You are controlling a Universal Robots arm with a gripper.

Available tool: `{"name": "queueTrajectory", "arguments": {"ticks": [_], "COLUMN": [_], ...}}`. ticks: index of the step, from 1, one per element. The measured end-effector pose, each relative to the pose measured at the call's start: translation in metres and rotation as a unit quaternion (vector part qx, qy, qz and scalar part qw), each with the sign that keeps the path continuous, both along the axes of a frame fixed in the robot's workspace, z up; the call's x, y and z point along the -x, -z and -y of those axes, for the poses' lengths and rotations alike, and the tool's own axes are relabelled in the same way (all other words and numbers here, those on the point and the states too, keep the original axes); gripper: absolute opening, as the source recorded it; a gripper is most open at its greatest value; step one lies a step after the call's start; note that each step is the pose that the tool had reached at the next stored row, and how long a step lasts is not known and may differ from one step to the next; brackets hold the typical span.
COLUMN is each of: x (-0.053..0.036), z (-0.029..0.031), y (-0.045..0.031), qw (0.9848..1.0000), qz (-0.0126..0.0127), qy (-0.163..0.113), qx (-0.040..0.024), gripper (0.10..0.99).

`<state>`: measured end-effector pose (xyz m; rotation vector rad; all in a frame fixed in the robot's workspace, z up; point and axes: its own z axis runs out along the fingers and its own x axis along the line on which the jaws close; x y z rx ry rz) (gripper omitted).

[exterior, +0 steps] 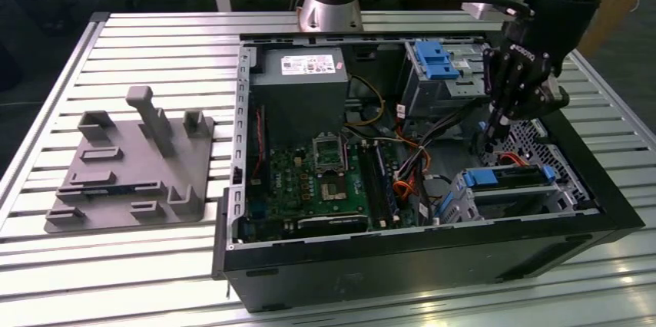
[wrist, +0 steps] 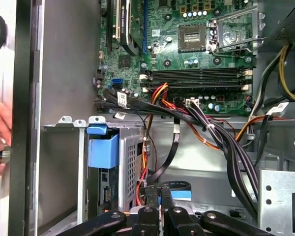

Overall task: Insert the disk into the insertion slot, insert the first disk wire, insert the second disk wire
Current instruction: 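Insert the second disk wire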

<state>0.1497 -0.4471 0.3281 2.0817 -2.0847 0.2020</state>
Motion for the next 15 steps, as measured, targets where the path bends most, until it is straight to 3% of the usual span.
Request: {"name": "queueTrajectory", "arguments": {"ticks": [2, 6, 15], "x": [0.0001, 0.0001, -0.0006], "z": [0.0027, 0.0083, 0.0239], "y": [-0.0027, -0.0087, -0.0109], "qw": [1.0, 0.9998, 0.9993], "qz": [0.0, 0.0, 0.0], "qy": [0.0, 0.0, 0.0], "qx": [-0.0088, -0.0201, -0.0364], "gripper": [0.141, 0.141, 0.141]}}
